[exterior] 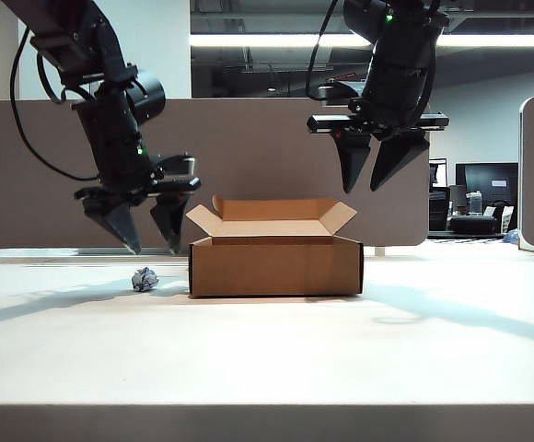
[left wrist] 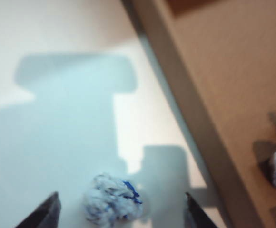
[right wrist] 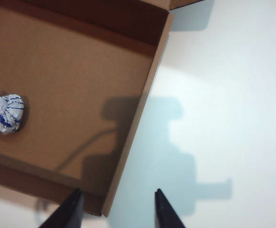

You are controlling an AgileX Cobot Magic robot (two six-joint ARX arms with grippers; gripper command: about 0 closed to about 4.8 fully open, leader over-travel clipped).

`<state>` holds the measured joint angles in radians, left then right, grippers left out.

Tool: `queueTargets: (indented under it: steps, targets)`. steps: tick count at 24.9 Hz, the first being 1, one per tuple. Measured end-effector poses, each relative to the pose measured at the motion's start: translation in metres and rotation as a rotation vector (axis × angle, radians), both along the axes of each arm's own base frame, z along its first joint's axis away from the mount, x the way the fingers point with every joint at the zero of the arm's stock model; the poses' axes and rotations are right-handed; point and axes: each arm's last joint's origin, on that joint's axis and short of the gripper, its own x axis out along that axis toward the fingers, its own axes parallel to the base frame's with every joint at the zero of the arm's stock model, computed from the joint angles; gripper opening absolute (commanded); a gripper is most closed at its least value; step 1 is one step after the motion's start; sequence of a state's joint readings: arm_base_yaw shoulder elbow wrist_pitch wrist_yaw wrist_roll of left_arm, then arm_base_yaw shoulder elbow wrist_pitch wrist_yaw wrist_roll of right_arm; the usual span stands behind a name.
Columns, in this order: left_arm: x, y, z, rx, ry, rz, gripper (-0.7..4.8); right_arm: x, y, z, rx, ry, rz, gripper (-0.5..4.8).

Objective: Pick up all the paper balls on the table and put them in the paper box.

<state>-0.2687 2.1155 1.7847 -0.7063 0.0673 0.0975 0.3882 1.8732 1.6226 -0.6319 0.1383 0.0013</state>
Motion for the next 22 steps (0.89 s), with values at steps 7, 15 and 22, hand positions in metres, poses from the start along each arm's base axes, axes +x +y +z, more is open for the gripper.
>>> queueTargets:
  steps: [7, 15, 22]
  targets:
    - [0.001, 0.000, -0.017, 0.018, 0.065, 0.001, 3.00, 0.001, -0.002, 0.000, 0.000, 0.001, -0.006, 2.08]
    - [0.003, -0.001, -0.022, 0.036, 0.063, 0.010, 2.63, 0.003, -0.009, 0.000, -0.001, 0.002, -0.024, 2.08]
    - [0.002, 0.000, -0.024, 0.046, 0.079, 0.012, 2.62, 0.004, -0.011, 0.000, -0.001, 0.002, -0.029, 2.08]
